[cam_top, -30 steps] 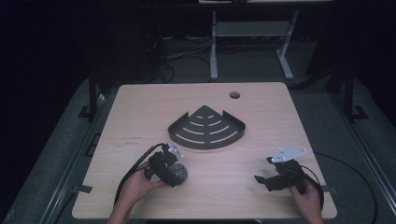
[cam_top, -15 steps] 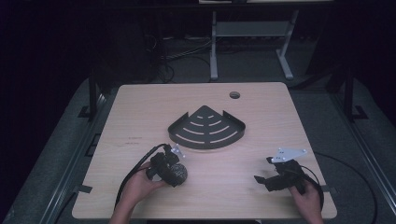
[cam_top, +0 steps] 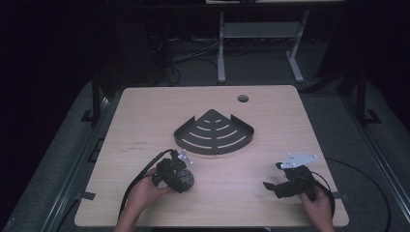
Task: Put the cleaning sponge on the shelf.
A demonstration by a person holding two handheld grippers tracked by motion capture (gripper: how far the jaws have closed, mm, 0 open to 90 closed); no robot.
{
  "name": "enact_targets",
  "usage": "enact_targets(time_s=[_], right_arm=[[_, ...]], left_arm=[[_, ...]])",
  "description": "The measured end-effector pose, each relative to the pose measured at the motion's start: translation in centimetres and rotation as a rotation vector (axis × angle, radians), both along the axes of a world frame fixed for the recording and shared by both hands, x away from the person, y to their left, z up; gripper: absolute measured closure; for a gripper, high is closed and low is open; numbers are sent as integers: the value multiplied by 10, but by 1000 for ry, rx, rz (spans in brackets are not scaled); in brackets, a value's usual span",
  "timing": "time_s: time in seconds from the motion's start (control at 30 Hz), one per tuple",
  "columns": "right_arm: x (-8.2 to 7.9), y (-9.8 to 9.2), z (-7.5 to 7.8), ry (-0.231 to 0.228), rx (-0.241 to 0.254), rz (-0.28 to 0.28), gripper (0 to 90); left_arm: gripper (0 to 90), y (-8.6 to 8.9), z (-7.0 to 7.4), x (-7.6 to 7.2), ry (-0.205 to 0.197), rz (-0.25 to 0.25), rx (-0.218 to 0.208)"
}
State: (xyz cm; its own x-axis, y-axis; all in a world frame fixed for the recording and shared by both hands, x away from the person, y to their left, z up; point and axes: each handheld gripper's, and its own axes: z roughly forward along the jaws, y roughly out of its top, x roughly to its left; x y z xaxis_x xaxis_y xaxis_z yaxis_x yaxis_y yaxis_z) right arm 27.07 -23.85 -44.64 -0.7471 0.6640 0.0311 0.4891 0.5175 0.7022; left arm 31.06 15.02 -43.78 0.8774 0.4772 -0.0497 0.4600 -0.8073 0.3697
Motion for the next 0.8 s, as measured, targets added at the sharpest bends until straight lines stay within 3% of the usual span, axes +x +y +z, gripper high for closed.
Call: enact_targets(time_s=[0.17,0.5,0.8], right_arm=[[0,1,0,-2,-3,3,138],[0,1,0,3,0,3,138],[1,1,-1,6,2,1,138]], left_arm=[[324,0,2,0,-6,-3,4],[329,3,12,0,-33,17,-29],[329,2,14,5,-11,14,-39]])
